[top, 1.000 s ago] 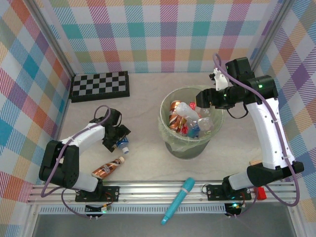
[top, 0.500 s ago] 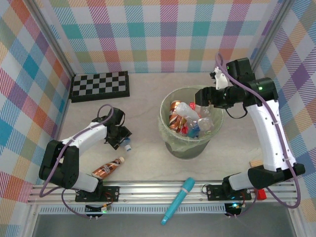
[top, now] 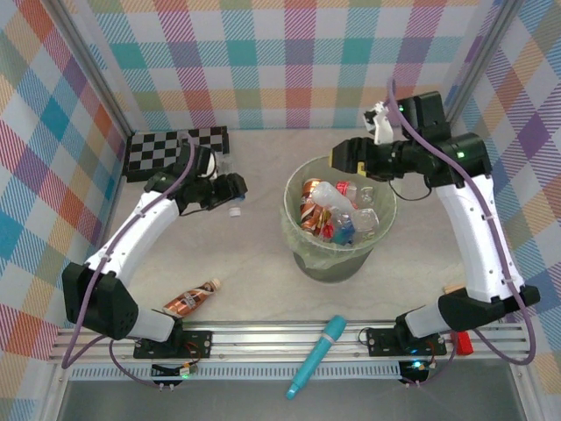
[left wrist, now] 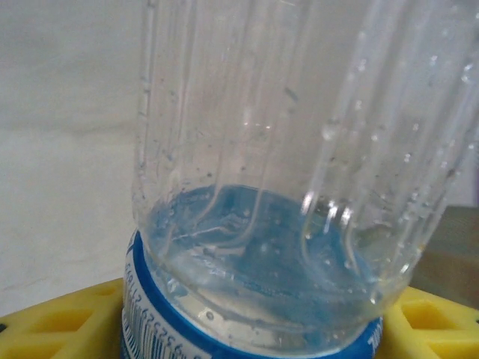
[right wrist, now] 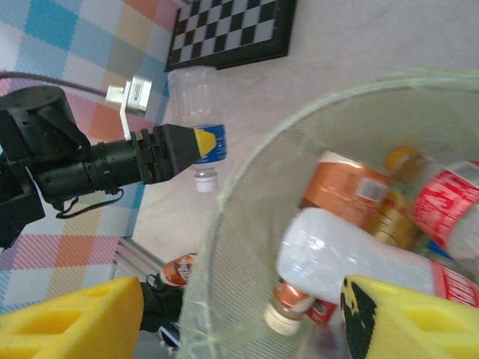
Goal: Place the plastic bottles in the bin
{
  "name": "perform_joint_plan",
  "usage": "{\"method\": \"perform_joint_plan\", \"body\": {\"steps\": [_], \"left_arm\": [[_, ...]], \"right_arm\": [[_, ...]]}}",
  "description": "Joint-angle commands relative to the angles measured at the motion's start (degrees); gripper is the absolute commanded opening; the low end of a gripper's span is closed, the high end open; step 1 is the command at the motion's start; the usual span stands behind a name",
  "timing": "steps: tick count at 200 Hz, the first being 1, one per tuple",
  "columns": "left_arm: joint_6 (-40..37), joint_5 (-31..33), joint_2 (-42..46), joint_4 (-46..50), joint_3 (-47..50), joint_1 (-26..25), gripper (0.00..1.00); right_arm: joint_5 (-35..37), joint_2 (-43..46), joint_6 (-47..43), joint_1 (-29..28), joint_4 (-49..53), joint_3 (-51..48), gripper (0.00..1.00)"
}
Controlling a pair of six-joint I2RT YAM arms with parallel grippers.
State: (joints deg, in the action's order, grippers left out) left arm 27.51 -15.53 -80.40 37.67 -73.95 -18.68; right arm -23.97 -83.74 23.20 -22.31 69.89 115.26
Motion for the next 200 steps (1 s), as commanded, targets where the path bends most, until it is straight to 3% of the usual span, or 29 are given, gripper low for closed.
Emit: {"method": "perform_joint_plan", "body": {"steps": [1,27,65,92,151,185,200], "left_arm": [[-11.0,-11.3,3.1,-2.4,-4.0,-0.5,0.17],[-15.2,-18.1,5.0,-4.5,-4.5,-0.6,0.00],[-15.3,-27.0,6.7,-10.8,-2.3,-0.5,0.00],[-15.6,-30.1,5.0,-10.1,-3.9,-0.6,0.00],[-14.4,-31.3,3.2,-11.0,-5.7,-2.2,0.00],[-13.0,-31.6,2.5,-12.6,-6.0,-2.7,0.00],[-12.4,-31.6,2.4,-13.3,-5.9,-2.8,0.00]], "right_arm": [[-0.7,-4.1,2.6,-3.8,-3.1,4.8,0.72],[0.0,-10.2,2.8,-6.9,-3.9,12.1,0.77],[-0.2,-16.1,4.9,-8.2,-9.9,15.2,0.80],[-1.8,-21.0,4.2,-9.8,-9.6,19.8,0.84],[-5.7,-25.6,4.3,-12.3,-13.5,21.0,0.90],[-6.6,-27.0,4.1,-12.5,-13.7,20.4,0.86],[-6.8,-26.9,4.2,-12.5,-14.5,19.8,0.79]]}}
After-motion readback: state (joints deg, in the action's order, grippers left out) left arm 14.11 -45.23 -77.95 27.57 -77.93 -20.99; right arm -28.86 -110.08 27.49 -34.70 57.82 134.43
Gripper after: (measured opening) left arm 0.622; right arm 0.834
